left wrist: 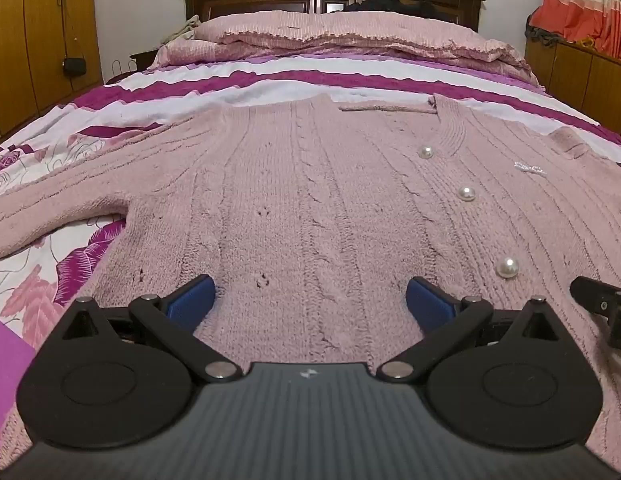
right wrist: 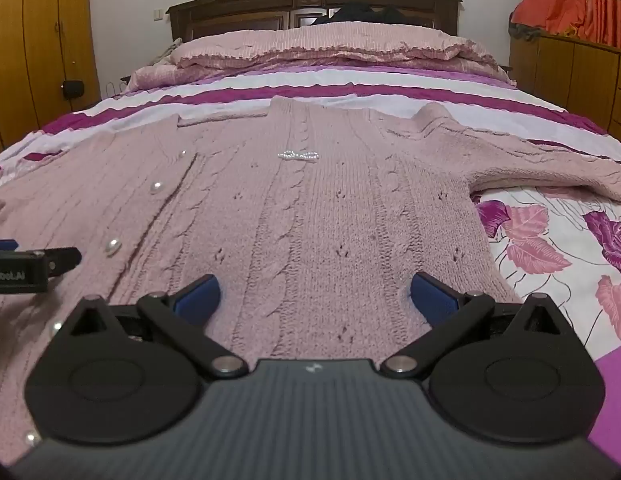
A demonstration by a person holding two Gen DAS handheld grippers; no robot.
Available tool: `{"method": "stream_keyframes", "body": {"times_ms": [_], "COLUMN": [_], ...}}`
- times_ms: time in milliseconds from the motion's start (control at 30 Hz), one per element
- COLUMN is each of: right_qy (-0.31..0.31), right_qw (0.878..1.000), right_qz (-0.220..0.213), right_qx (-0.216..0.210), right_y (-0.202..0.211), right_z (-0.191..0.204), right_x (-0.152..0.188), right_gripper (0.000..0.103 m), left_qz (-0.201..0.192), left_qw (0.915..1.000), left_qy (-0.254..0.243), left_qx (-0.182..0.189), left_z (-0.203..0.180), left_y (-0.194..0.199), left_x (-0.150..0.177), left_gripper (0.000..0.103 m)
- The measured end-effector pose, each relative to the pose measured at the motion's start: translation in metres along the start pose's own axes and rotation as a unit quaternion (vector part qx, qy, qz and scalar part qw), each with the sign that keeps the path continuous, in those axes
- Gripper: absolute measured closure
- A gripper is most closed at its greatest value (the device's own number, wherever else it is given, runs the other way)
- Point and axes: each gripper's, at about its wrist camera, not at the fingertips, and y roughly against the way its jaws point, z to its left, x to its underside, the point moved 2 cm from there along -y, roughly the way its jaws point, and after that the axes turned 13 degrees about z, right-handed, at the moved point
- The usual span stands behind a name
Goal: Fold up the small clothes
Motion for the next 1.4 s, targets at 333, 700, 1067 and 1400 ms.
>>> {"method": "stream_keyframes", "body": {"times_ms": [333,700,1067,1400], "right_qy": [0.0,0.004,0.004,0.004], "right_qw": [1.0,1.0,1.0,1.0], "right_qz": [-0.002,-0.003,-0.004,-0.005], "right_qx": [0.0,0.004,0.003,0.003], "right_y": [0.0044,0.0014,0.0013,0.0014], "right_z": [0.0019,0.0016,0.0015,0.0016], "right_x": [-0.0028,0.0012,0.0014,0.0017], "right_gripper": [0.0,0.0,0.0,0.0], "left_qz": [-0.002,-0.003,-0.003,-0.004], "left_qw": [1.0,1.0,1.0,1.0], "left_qy": [0.001,0.001,0.001,0.001], "left_qx": [0.001,0.001,0.001,0.001], "left_z": [0.0,0.0001,0.0001,0.0001], "left_y": [0.0001,0.0001,0.0002,0.0002], "left_x": [0.0,-0.0001,0.0,0.0], "left_gripper": [0.0,0.0,0.0,0.0]}}
